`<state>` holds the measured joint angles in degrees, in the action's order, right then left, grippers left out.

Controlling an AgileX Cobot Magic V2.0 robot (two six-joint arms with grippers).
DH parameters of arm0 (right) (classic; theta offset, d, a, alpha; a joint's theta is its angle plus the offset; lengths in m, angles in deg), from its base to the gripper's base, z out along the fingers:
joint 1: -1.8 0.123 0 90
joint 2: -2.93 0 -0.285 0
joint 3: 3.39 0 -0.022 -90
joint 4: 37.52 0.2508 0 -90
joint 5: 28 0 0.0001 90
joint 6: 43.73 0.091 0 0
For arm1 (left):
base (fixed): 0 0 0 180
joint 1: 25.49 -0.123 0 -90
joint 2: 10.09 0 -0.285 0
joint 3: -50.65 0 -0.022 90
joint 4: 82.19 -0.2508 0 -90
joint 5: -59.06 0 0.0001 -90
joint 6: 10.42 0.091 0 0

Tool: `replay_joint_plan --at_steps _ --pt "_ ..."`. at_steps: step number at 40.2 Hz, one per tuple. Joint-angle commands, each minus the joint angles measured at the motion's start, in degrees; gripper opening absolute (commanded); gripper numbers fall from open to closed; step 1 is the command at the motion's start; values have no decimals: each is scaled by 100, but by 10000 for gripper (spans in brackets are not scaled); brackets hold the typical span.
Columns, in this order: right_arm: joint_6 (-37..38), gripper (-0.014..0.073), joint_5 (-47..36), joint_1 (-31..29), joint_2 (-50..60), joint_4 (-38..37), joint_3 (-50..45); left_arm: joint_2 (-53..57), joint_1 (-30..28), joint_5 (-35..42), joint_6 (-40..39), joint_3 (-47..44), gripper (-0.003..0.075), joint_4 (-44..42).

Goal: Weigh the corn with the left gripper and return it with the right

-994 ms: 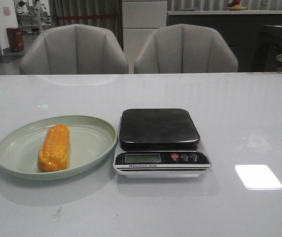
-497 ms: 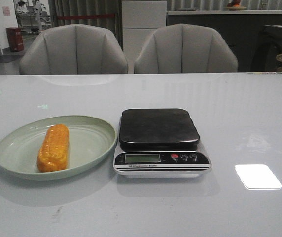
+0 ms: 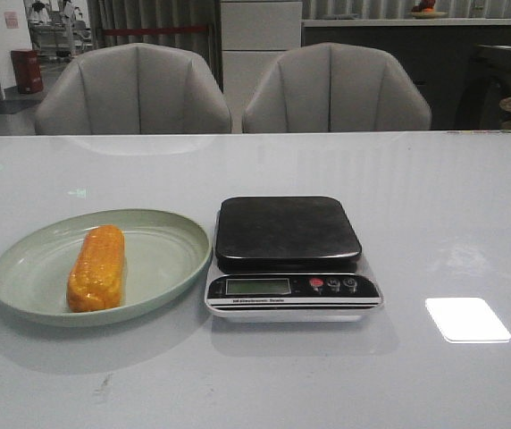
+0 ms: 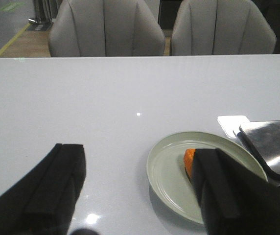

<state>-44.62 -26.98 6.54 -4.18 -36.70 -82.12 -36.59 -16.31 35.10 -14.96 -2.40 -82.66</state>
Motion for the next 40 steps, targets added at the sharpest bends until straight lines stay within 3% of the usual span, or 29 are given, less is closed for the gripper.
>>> replay_joint_plan --at_steps 1,6,14,22,40 --pt "-10 166 -454 -20 103 -82 -24 -596 129 163 -57 523 525 151" --pt "-10 166 -455 -20 108 -82 -24 -1490 235 91 -41 938 525 600" --pt "-10 166 -455 -20 108 -82 -24 -2767 489 133 -41 1416 526 611" --pt "-10 166 -455 -20 108 -82 -24 -3901 743 145 -41 1929 614 921" --pt "-10 166 -455 -20 108 -82 -24 -6454 1568 111 -293 3054 613 1086"
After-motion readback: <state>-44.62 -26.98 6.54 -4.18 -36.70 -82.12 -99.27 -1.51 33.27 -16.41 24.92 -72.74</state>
